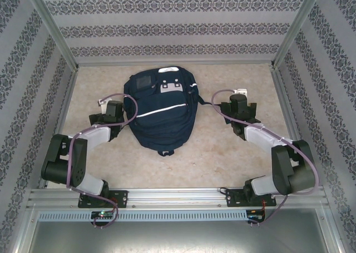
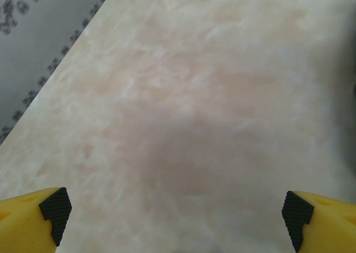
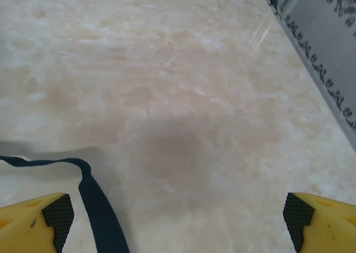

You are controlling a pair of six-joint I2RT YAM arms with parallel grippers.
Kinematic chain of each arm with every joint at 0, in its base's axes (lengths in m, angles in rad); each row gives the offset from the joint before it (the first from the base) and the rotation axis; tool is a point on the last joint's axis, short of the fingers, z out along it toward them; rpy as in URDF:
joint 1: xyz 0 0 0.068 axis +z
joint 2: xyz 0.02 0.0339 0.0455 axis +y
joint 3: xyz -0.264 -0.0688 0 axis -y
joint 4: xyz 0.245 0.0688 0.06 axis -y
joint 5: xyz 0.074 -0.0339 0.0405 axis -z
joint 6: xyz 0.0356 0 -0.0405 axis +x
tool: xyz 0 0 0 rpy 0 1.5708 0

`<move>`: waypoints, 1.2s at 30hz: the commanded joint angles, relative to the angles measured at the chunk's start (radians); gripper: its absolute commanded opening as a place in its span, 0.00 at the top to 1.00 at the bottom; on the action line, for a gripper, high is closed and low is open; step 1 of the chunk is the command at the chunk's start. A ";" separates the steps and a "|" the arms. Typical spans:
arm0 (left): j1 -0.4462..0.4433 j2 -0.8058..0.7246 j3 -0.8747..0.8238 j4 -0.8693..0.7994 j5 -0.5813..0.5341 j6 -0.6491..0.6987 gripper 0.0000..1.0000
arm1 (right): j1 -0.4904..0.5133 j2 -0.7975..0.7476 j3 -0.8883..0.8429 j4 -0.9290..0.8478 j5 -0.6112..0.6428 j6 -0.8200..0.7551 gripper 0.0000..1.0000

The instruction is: Pack books, pencil case, and school supplies into a backpack

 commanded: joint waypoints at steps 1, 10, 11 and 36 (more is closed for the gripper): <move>0.027 0.021 -0.017 0.191 0.083 0.091 0.01 | -0.020 0.000 -0.056 0.167 -0.028 -0.080 0.02; 0.124 0.000 -0.158 0.477 0.344 0.148 0.00 | -0.092 -0.027 -0.201 0.401 -0.209 -0.112 0.02; 0.124 0.001 -0.169 0.497 0.377 0.162 0.00 | -0.098 -0.030 -0.203 0.400 -0.221 -0.108 0.02; 0.124 0.058 -0.241 0.677 0.513 0.220 0.00 | -0.118 -0.175 -0.190 0.296 -0.314 -0.080 0.02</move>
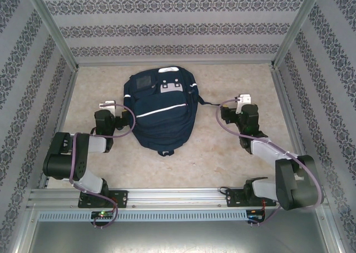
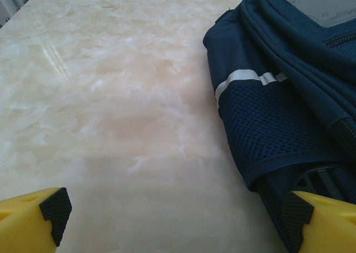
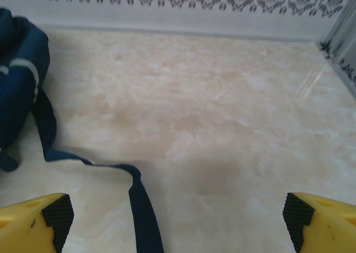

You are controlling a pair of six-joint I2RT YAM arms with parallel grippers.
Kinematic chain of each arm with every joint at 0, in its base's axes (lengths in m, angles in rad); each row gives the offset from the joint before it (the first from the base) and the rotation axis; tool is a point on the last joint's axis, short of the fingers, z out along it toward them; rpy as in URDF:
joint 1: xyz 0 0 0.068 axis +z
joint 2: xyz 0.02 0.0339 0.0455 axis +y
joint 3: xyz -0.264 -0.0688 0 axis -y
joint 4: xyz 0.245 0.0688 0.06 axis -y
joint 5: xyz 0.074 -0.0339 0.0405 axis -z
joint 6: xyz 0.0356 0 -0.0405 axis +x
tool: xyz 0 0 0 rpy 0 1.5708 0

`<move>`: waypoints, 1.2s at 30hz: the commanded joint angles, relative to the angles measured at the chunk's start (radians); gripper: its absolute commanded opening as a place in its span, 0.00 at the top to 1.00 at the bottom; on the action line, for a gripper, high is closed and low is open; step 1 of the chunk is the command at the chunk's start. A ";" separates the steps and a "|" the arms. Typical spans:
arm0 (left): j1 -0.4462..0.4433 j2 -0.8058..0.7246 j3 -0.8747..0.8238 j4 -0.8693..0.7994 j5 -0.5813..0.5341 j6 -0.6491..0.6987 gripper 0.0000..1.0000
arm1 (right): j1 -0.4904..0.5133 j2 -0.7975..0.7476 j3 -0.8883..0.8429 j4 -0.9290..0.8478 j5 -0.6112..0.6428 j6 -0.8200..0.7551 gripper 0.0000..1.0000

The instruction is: Pack books, pencil case, and school supplies into a backpack

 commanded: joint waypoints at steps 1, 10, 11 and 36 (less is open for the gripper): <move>0.003 0.004 -0.002 0.045 0.016 0.015 0.00 | -0.041 -0.011 0.023 0.021 -0.014 0.001 0.02; 0.003 0.003 -0.001 0.047 0.016 0.015 0.00 | -0.095 0.001 -0.016 0.069 -0.039 0.035 0.02; 0.003 0.004 -0.001 0.047 0.016 0.014 0.00 | -0.099 0.013 -0.023 0.091 -0.035 0.031 0.02; 0.003 0.004 0.002 0.040 0.018 0.015 0.00 | -0.120 0.252 -0.068 0.389 -0.115 0.007 0.02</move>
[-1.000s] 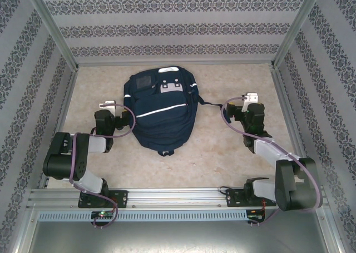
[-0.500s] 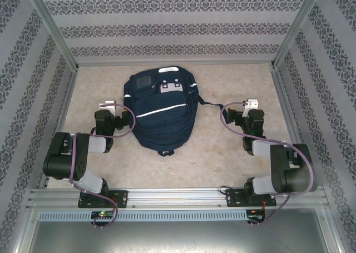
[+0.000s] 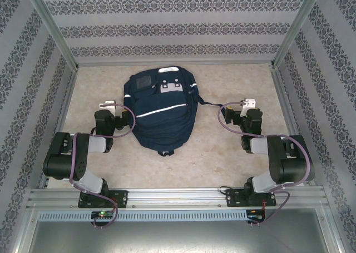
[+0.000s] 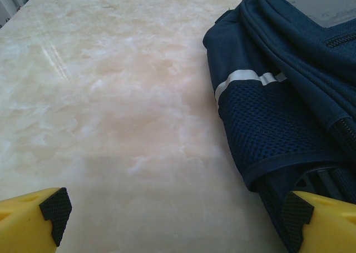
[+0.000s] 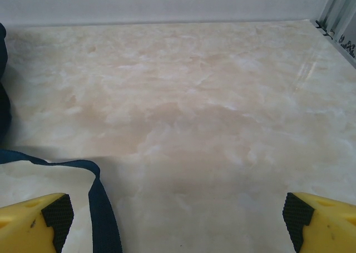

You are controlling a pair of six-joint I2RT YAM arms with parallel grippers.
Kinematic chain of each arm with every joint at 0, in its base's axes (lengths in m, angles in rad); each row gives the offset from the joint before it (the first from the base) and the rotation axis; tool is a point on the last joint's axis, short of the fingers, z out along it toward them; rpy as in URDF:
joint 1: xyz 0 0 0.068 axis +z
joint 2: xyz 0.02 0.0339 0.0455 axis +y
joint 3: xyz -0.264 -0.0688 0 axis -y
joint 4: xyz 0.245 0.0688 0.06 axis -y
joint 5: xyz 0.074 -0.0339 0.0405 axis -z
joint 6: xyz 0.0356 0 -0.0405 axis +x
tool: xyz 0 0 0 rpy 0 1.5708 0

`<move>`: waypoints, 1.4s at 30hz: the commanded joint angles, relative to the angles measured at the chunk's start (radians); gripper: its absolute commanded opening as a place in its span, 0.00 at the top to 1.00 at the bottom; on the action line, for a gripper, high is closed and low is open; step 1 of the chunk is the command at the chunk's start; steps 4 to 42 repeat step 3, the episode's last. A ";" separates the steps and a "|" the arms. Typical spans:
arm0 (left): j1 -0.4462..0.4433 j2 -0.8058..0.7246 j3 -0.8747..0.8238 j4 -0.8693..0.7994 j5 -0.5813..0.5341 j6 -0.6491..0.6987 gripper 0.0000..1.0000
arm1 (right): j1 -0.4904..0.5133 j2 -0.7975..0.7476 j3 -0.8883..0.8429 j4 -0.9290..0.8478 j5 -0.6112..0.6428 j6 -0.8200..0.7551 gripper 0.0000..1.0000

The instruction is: Pack books, pencil case, and school supplies into a backpack

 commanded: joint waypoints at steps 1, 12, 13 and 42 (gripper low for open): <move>0.002 0.005 0.002 0.043 0.018 0.015 0.00 | -0.001 0.003 0.018 0.031 -0.011 -0.017 0.02; 0.003 0.004 0.000 0.044 0.018 0.015 0.00 | -0.001 0.003 0.018 0.031 -0.011 -0.017 0.02; 0.003 0.004 0.000 0.044 0.018 0.015 0.00 | -0.001 0.003 0.018 0.031 -0.011 -0.017 0.02; 0.003 0.004 0.000 0.044 0.018 0.015 0.00 | -0.001 0.003 0.018 0.031 -0.011 -0.017 0.02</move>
